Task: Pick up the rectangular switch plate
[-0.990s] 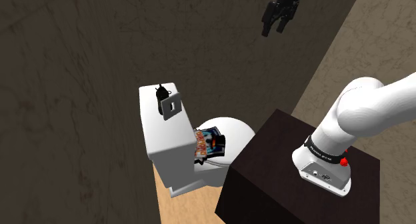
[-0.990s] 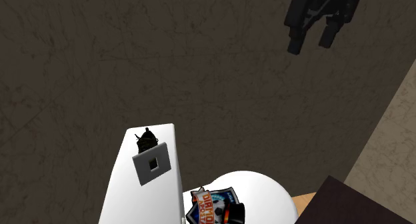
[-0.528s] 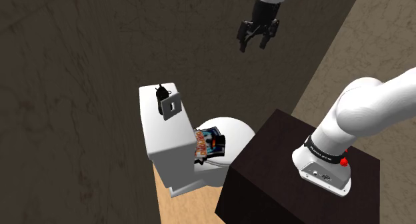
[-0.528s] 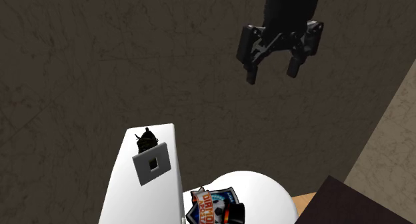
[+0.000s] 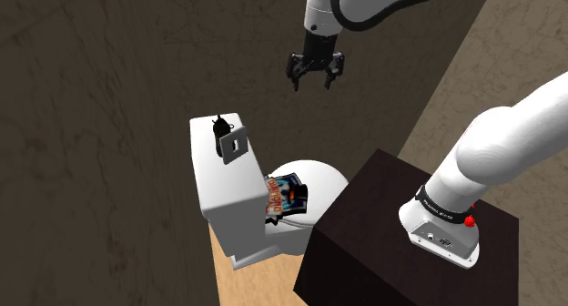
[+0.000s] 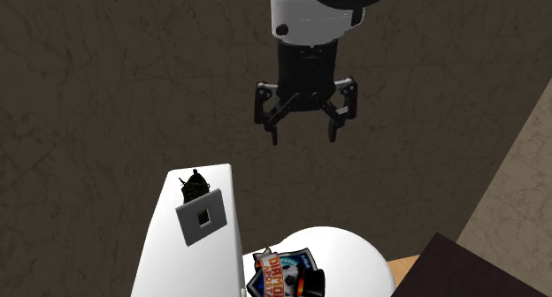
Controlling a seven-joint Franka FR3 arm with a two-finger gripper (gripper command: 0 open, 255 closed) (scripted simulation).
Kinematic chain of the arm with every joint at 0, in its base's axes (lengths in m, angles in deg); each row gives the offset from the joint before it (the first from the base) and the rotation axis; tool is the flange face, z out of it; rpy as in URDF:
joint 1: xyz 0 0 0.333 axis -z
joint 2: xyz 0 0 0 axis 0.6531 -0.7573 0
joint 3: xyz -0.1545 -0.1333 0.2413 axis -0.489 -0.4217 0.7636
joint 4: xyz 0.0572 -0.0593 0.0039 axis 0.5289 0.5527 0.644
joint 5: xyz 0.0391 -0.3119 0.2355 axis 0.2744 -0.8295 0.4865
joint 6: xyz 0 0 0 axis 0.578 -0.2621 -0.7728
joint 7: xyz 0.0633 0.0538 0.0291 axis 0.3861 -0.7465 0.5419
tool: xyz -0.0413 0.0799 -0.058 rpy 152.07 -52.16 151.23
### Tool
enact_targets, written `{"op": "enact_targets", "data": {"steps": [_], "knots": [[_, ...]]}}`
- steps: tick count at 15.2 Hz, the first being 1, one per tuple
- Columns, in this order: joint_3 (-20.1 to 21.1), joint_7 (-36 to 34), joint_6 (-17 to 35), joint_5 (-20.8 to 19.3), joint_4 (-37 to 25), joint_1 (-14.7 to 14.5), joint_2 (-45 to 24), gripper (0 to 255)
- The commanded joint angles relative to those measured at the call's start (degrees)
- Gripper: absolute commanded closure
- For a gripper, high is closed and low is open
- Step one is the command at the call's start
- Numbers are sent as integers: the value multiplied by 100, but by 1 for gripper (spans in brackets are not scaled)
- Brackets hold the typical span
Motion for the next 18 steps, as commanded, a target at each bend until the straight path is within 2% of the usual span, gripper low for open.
{"op": "enact_targets", "data": {"steps": [1,5,9,14,18], "knots": [[241,-641,212,-106,-155,102,-427,0],[633,-1905,512,-517,-645,282,-1411,0],[828,-3181,638,-1100,-1300,332,-2475,0],[709,-4576,573,-1777,-2320,114,-3802,0],[447,-5431,412,-2105,-3279,-166,-4809,0]]}}
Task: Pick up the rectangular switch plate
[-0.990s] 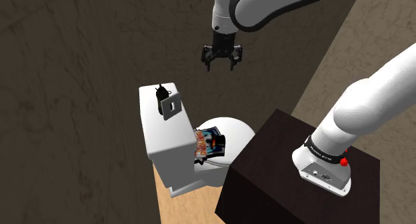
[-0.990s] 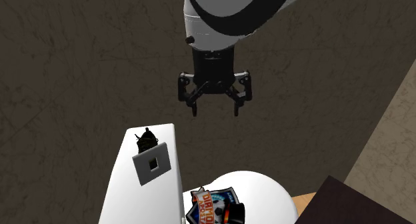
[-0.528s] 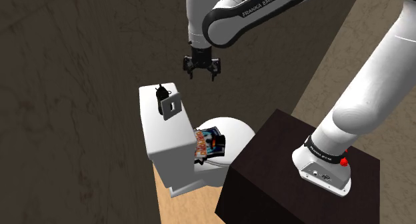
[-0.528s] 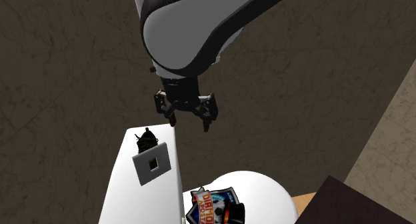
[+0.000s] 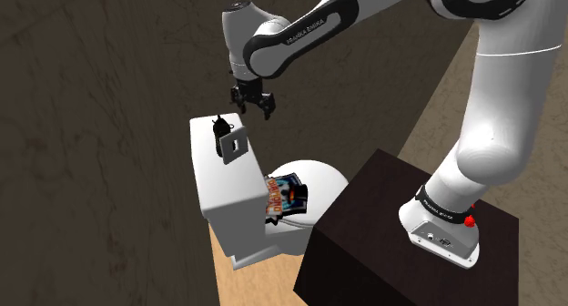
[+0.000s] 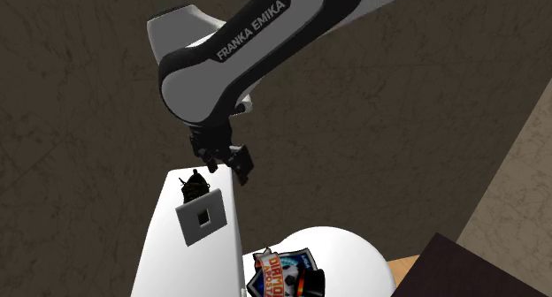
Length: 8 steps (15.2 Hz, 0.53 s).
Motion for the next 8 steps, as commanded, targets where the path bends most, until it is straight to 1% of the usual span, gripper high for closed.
{"op": "enact_targets", "data": {"steps": [1,4,5,8], "knots": [[-140,-436,-70,-138,-484,-155,-510,0],[-366,-905,-252,-225,-1319,-355,-1248,0],[-402,-970,-285,-229,-1459,-386,-1364,0],[-438,-1020,-131,-282,-1422,-404,-1489,0]]}}
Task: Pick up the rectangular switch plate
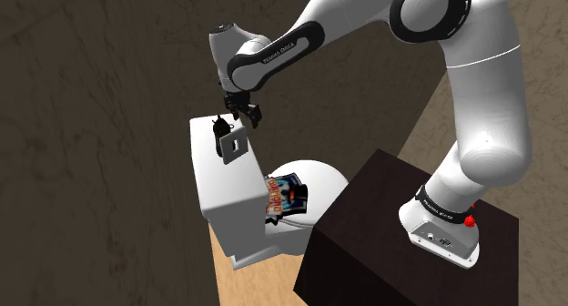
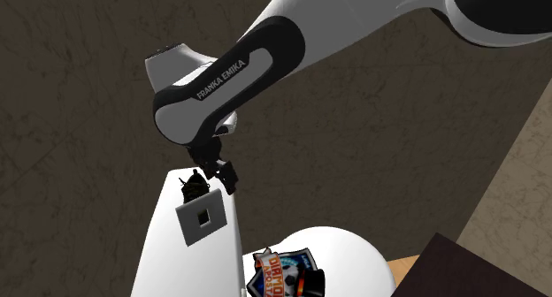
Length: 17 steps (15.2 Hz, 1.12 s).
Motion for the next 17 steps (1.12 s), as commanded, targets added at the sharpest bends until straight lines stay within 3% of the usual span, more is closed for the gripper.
{"op": "enact_targets", "data": {"steps": [1,6,7,17], "knots": [[-29,-45,88,-35,-9,-15,-101,0],[-73,-105,263,-101,14,-39,-262,0],[-71,-106,253,-99,4,-43,-263,255],[-60,-89,215,-82,9,-32,-216,255]]}}
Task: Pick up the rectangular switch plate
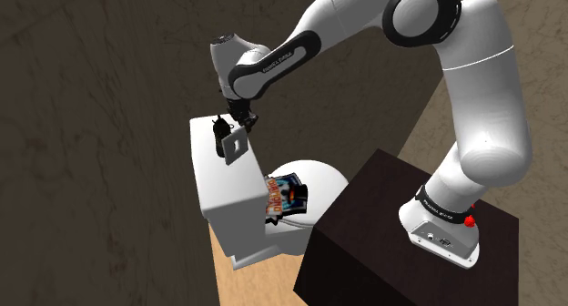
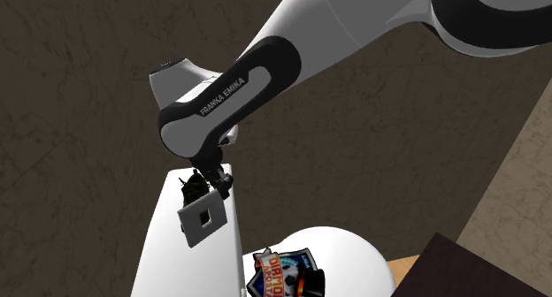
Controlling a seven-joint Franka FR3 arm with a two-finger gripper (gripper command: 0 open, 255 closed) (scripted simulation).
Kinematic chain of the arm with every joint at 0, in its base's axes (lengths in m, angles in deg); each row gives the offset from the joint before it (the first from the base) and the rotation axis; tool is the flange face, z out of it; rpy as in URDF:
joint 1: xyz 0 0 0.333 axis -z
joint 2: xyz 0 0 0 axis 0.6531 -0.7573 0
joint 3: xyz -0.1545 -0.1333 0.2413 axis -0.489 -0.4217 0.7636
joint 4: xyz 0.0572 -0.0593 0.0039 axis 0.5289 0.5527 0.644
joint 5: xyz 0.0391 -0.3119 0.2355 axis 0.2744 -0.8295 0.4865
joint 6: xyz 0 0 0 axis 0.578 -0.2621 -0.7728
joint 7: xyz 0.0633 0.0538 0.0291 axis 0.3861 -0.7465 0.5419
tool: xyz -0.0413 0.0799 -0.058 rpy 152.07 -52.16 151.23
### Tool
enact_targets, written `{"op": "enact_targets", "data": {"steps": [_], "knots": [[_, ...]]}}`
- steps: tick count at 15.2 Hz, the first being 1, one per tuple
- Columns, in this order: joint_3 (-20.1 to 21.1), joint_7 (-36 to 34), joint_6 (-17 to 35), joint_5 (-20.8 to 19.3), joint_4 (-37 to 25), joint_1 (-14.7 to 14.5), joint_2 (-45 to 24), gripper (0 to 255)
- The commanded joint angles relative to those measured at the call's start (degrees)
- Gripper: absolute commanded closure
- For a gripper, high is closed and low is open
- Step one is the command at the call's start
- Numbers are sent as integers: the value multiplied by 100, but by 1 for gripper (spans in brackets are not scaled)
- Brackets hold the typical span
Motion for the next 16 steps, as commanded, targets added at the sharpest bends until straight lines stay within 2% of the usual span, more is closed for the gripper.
{"op": "enact_targets", "data": {"steps": [1,16], "knots": [[19,26,-72,27,-6,9,64,255],[156,251,-763,258,-213,73,585,255]]}}
